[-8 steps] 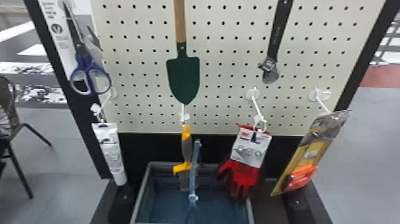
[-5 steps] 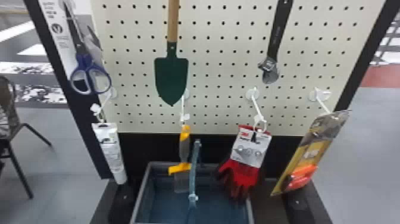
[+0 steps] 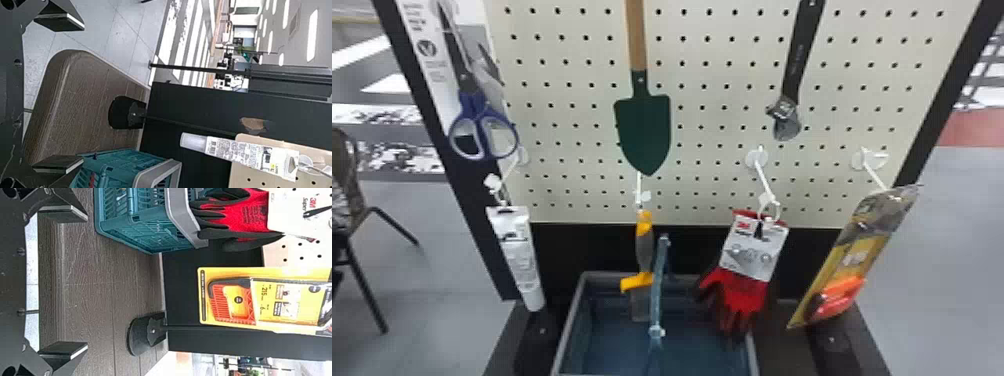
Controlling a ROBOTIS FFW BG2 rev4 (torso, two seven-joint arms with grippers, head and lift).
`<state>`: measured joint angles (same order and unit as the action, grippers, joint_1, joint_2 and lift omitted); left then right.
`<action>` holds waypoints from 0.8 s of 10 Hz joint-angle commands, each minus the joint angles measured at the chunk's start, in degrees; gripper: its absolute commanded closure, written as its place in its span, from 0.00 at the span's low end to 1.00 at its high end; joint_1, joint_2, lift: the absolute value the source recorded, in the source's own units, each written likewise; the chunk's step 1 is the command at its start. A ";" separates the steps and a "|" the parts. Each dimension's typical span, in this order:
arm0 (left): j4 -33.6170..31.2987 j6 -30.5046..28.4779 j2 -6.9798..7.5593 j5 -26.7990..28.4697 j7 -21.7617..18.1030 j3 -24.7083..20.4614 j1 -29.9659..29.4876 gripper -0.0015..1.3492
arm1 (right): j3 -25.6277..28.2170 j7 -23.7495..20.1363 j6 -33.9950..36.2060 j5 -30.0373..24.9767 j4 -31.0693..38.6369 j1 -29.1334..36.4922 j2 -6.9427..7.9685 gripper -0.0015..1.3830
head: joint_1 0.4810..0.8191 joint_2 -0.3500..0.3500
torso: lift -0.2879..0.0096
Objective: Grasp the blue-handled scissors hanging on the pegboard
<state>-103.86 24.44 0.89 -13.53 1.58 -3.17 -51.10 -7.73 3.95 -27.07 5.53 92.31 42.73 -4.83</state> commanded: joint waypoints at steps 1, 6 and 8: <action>-0.28 0.00 0.17 0.26 0.00 -0.08 0.13 0.09 | 0.00 0.00 0.00 0.00 -0.12 0.13 0.08 0.11 | 0.20 0.50 | 0.63; -10.97 -11.61 1.05 1.40 -6.68 -6.23 3.20 0.09 | 0.00 0.00 0.09 0.00 -0.41 0.37 0.08 0.11 | 0.20 0.50 | 0.63; -14.34 -15.91 -0.27 3.07 -11.95 -10.45 6.16 0.09 | 0.00 0.00 0.26 -0.08 -0.26 0.37 0.08 0.11 | 0.20 0.50 | 0.63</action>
<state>-117.20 9.68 1.01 -11.07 -10.31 -12.42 -45.74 -7.74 3.95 -26.83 5.48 92.04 43.10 -4.74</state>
